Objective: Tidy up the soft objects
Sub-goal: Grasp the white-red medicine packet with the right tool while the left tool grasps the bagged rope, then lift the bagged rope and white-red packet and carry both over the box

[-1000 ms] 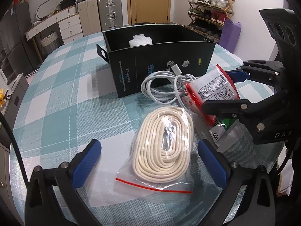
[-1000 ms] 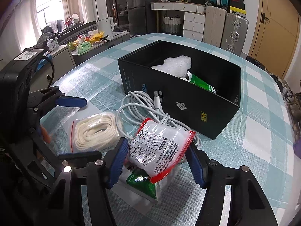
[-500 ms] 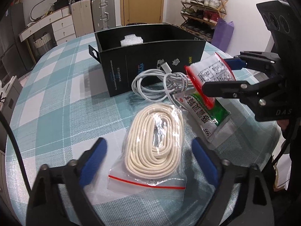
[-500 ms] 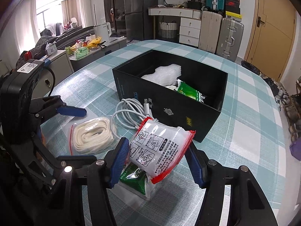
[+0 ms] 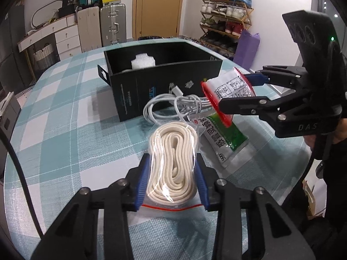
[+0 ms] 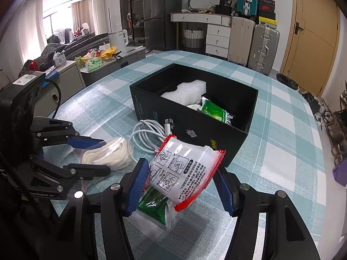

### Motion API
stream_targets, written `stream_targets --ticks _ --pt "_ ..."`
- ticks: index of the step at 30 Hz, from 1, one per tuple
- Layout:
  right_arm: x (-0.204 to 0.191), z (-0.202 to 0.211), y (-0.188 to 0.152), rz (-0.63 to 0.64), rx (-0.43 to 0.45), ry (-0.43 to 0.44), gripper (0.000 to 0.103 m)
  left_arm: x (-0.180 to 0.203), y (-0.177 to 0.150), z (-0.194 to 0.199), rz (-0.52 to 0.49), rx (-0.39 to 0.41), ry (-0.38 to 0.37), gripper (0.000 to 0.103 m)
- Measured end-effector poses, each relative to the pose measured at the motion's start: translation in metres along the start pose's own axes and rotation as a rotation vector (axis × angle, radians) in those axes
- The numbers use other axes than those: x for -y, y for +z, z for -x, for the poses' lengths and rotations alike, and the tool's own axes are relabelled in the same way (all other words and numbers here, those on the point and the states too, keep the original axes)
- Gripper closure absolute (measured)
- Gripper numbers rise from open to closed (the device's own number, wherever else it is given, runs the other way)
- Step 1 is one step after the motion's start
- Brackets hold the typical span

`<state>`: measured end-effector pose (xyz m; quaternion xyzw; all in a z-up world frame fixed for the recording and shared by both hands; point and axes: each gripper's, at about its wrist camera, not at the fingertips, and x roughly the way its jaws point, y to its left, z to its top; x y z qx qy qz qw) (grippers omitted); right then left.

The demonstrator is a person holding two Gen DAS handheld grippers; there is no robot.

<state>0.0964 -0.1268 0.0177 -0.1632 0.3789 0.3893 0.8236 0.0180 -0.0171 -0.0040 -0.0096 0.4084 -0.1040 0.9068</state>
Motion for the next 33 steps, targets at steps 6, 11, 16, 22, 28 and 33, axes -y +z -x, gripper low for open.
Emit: stream_targets --ticks 6,11,16,22,28,33 --pt "-0.002 0.006 0.001 0.009 0.023 -0.003 0.042 -0.002 0.002 0.012 0.015 0.034 -0.036 0.068" --pt "0.001 0.012 0.003 0.004 0.044 -0.01 0.042 -0.006 0.006 0.024 0.035 0.087 -0.028 0.068" --pt "0.006 0.022 0.005 -0.01 0.077 -0.02 0.042 -0.01 0.013 0.029 0.044 0.121 -0.006 0.068" --pt "0.014 0.035 0.007 -0.034 0.126 -0.03 0.042 -0.014 0.022 0.033 0.058 0.151 0.003 0.068" --pt "0.022 0.045 0.009 -0.067 0.169 -0.041 0.042 -0.016 0.035 0.036 0.066 0.174 -0.007 0.068" --pt "0.024 0.048 0.01 -0.089 0.19 -0.042 0.042 -0.016 0.045 0.036 0.07 0.196 0.008 0.068"
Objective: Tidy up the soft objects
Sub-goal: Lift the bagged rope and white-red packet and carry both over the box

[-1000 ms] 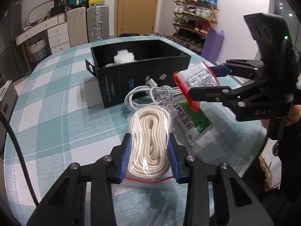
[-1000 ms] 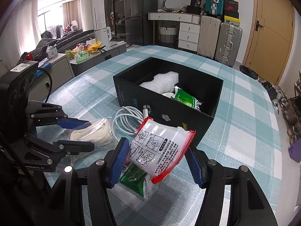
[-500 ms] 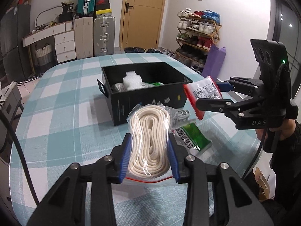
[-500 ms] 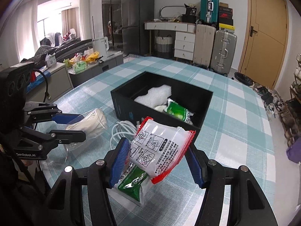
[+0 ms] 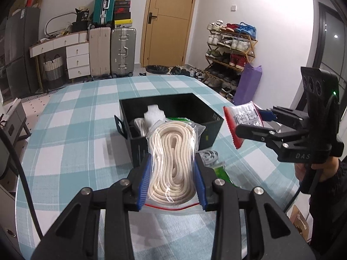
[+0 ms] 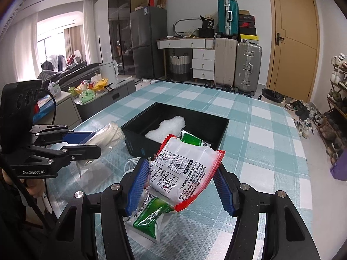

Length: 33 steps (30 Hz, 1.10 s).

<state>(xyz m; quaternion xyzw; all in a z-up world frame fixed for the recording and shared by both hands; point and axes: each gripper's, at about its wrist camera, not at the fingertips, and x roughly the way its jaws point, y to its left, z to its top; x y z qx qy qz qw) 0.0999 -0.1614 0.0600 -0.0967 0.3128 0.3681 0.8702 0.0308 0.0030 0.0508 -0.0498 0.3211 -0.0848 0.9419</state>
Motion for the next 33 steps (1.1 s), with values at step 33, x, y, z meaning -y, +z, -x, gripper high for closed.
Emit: stream_targets --ticks 33 --pt "0.035 -0.013 0.045 -0.136 0.043 -0.013 0.042 -0.019 0.064 -0.058 0.023 0.021 0.111 0.067"
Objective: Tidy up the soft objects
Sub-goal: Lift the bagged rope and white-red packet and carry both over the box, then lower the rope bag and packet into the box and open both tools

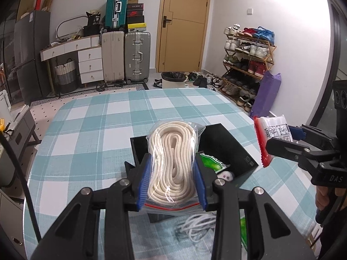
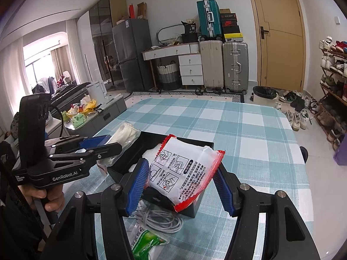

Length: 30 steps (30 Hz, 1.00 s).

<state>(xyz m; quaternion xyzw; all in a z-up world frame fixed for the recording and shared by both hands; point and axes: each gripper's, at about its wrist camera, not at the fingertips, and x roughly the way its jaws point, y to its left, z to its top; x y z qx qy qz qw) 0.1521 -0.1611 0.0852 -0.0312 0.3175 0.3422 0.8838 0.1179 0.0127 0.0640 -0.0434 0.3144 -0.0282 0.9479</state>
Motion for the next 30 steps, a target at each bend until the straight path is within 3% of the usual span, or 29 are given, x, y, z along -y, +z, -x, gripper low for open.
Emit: stream_targets --ticks 30 --pt "-0.005 -0.089 0.011 0.1 -0.153 -0.054 0.042 0.007 0.008 -0.058 -0.03 -0.087 -0.001 0.067"
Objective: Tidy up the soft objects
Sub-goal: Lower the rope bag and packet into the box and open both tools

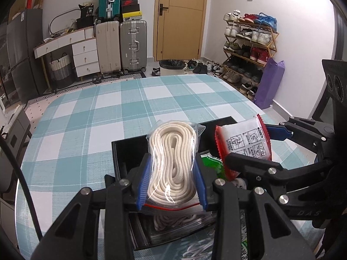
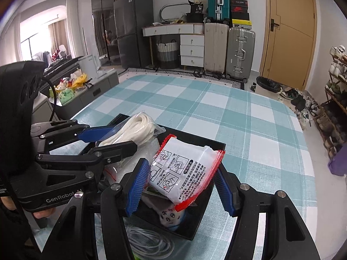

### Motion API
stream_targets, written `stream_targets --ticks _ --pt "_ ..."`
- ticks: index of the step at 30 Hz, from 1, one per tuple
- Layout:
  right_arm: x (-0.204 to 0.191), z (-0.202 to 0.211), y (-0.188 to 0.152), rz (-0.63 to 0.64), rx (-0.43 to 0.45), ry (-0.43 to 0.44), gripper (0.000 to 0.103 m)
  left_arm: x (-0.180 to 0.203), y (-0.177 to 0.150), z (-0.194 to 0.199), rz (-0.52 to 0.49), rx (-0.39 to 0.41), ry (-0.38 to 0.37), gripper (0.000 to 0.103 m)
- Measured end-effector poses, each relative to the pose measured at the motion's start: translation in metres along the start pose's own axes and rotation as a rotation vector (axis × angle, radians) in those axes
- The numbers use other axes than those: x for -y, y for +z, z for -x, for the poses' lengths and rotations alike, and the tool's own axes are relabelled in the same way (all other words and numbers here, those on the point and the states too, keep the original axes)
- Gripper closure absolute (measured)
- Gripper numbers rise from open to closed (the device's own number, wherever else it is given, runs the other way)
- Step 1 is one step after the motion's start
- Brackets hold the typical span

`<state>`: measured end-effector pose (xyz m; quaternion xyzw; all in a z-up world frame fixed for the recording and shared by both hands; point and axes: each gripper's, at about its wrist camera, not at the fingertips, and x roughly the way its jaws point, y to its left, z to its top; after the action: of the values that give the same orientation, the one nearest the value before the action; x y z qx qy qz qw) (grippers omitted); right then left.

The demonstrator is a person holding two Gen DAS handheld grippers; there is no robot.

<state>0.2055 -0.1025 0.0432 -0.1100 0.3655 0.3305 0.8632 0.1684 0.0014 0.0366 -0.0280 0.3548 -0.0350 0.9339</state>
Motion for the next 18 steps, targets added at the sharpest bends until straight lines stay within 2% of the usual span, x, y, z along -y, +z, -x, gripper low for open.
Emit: stream_targets --ticks 7,14,16,17,18 --pt "-0.002 -0.012 0.0 0.015 -0.022 -0.001 0.042 -0.005 -0.004 -0.011 0.014 -0.02 -0.001 0.067" --pt "-0.008 -0.019 -0.001 0.087 -0.026 -0.016 0.04 -0.007 -0.004 -0.011 0.006 -0.023 -0.007 0.064" --pt "-0.008 -0.017 -0.002 0.092 -0.015 -0.013 0.033 -0.007 -0.004 -0.009 0.003 -0.027 -0.007 0.062" --pt "-0.008 -0.015 -0.003 0.097 -0.001 -0.011 0.03 -0.007 -0.004 -0.008 -0.001 -0.028 0.005 0.056" --pt "-0.008 -0.012 -0.003 0.101 0.01 -0.011 0.02 -0.006 -0.004 -0.007 -0.006 -0.027 0.014 0.051"
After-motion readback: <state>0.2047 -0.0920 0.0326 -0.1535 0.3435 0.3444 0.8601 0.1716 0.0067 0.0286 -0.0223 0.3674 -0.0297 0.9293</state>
